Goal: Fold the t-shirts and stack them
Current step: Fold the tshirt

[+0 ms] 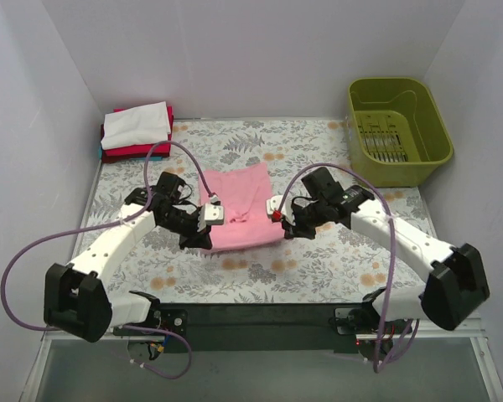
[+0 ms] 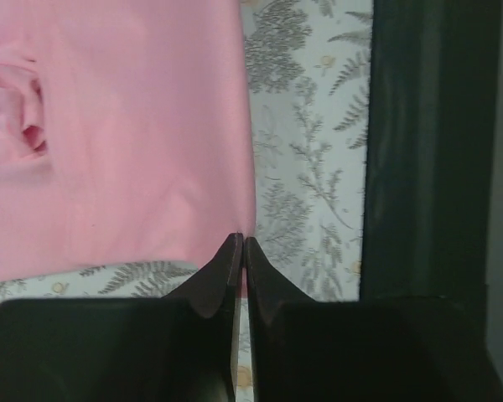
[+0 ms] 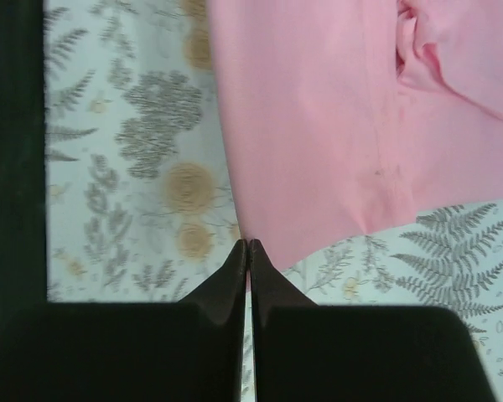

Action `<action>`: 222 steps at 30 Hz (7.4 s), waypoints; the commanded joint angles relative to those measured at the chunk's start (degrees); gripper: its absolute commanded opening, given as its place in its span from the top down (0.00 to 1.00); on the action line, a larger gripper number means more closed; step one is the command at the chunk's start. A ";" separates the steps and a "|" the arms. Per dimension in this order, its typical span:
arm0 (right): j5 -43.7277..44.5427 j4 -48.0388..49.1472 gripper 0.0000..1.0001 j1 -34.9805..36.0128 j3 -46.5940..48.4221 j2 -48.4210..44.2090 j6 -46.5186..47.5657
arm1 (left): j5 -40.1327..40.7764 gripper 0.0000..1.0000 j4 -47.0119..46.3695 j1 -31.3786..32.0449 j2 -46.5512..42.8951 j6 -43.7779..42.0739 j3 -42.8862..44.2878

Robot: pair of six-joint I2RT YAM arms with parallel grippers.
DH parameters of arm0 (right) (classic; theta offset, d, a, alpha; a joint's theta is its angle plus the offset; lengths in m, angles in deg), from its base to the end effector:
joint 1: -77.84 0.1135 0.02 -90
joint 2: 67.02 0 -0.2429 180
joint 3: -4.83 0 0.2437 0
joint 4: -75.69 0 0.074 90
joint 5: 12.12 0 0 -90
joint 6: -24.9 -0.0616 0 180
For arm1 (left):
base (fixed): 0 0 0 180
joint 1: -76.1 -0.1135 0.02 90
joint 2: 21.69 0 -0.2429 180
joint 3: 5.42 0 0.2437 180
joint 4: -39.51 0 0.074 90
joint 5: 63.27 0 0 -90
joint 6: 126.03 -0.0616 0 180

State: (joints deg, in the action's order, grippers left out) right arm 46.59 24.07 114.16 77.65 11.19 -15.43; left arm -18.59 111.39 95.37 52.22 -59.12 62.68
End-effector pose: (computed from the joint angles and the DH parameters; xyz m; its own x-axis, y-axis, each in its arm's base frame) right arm 0.2082 0.1928 0.2222 0.1222 -0.7187 -0.6845 -0.9902 -0.0415 -0.1331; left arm 0.1934 -0.1140 0.2076 -0.7013 0.5373 -0.4686 0.7068 0.4381 -0.5554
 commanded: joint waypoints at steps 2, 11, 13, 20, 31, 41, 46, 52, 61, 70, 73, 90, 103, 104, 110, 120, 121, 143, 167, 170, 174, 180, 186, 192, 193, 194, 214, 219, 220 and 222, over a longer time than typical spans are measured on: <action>-4.74 -8.58 0.99 1.65 -0.21 -8.24 -4.14 | -5.91 1.00 14.43 -0.02 -5.79 1.91 4.07; -5.62 -12.65 0.99 -2.28 18.66 6.38 3.92 | -4.17 1.00 8.83 -4.75 4.38 9.82 17.50; -6.94 -12.38 0.99 -4.31 21.92 10.97 6.22 | -2.93 1.00 6.55 -6.51 11.23 8.16 19.88; -8.27 -12.12 0.99 -9.24 37.48 35.03 9.57 | -1.44 1.00 -5.94 -10.39 32.77 12.96 30.87; -6.50 -9.57 0.99 -10.12 41.55 48.79 7.38 | 4.80 1.00 -13.16 -10.39 44.57 14.84 30.10; -10.63 -7.90 0.99 -6.53 13.87 28.43 2.20 | -1.34 1.00 -7.18 -7.49 25.51 11.14 9.63; -15.46 -9.04 0.59 -7.22 14.36 23.30 -11.15 | -3.89 0.62 -4.54 -7.23 16.64 12.10 7.85; -24.95 -8.25 0.62 -11.71 24.73 30.04 -26.53 | -5.74 0.55 -11.30 -1.43 15.56 19.57 10.66; -30.85 -0.96 0.87 -11.44 29.67 40.16 -39.55 | -5.22 0.55 -18.52 5.87 26.19 22.22 13.74; -31.99 5.63 0.89 -10.65 24.94 42.46 -47.65 | -2.58 0.55 -25.98 10.35 29.09 24.94 8.91; -32.52 7.74 0.89 -10.65 21.16 41.59 -48.35 | -2.14 0.55 -26.42 10.88 29.62 24.85 8.47; -32.34 16.36 0.88 -10.39 16.84 39.64 -52.92 | -2.93 0.72 -23.61 12.29 28.22 23.97 7.41; -33.66 26.98 0.88 -4.51 19.74 43.42 -62.32 | -1.44 1.00 -23.61 12.72 21.37 23.35 6.36; -34.10 27.17 0.88 -4.06 19.66 43.95 -62.76 | -1.09 1.00 -23.70 12.99 20.76 23.36 6.10; -35.95 29.72 0.89 -2.65 19.22 48.08 -66.10 | 0.84 1.00 -23.61 14.22 17.41 23.27 5.66; -36.65 29.54 0.89 -0.99 15.80 51.60 -64.35 | 5.23 1.00 -25.37 14.66 15.48 23.36 6.62; -36.65 29.54 0.89 -0.98 15.62 51.60 -64.35 | 5.24 1.00 -25.37 14.66 15.48 23.36 6.80; -37.53 29.80 0.88 -0.54 12.98 51.16 -63.29 | 8.41 1.00 -28.09 13.96 18.28 17.38 11.63; -32.35 25.42 0.79 -0.72 16.75 47.21 -60.58 | 11.40 0.56 -29.24 11.41 11.10 21.85 8.21; -30.77 20.41 0.76 -0.72 20.88 47.38 -57.15 | 10.08 0.56 -24.85 9.57 9.50 25.54 9.61; -27.96 13.73 0.73 -0.72 25.98 47.56 -52.14 | 6.74 0.55 -20.37 3.61 10.02 31.16 11.72; -22.16 3.10 0.63 -0.63 36.96 49.49 -43.53 | 4.98 0.55 -17.90 -3.44 13.88 35.74 13.04; -10.30 -4.56 0.47 -0.98 45.75 50.28 -34.22 | 3.93 0.59 -13.69 -8.88 21.62 39.08 16.72; -5.45 -8.32 0.41 -5.63 48.30 48.00 -28.76 | 2.00 0.59 -12.28 -10.74 29.26 42.51 21.20; -6.84 -9.21 0.40 -6.60 48.83 47.91 -27.97 | 0.16 0.58 -11.14 -10.74 30.23 42.95 21.91; -8.16 -10.26 0.39 -8.78 48.92 47.56 -27.70 | -0.38 0.59 -10.35 -10.74 31.11 43.22 22.53; -24.71 -19.59 0.18 -12.32 31.79 40.44 -19.26 | -1.09 0.56 -8.85 -10.65 37.27 45.24 20.69; -22.42 -19.50 0.19 -11.36 30.73 40.61 -17.86 | -1.35 0.58 -8.67 -10.65 36.83 45.07 20.34; -21.54 -19.59 0.19 -11.35 30.38 40.53 -17.59 | -1.44 0.59 -8.58 -10.65 36.75 45.15 20.42; -20.66 -19.59 0.20 -10.83 29.94 40.26 -16.72 | -1.88 0.64 -8.41 -10.65 36.05 45.07 20.51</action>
State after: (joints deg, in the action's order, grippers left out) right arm 24.71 5.65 102.47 108.18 52.72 -34.64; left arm -18.81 102.74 84.48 90.53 -13.70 83.33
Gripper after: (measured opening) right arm 0.805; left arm 0.382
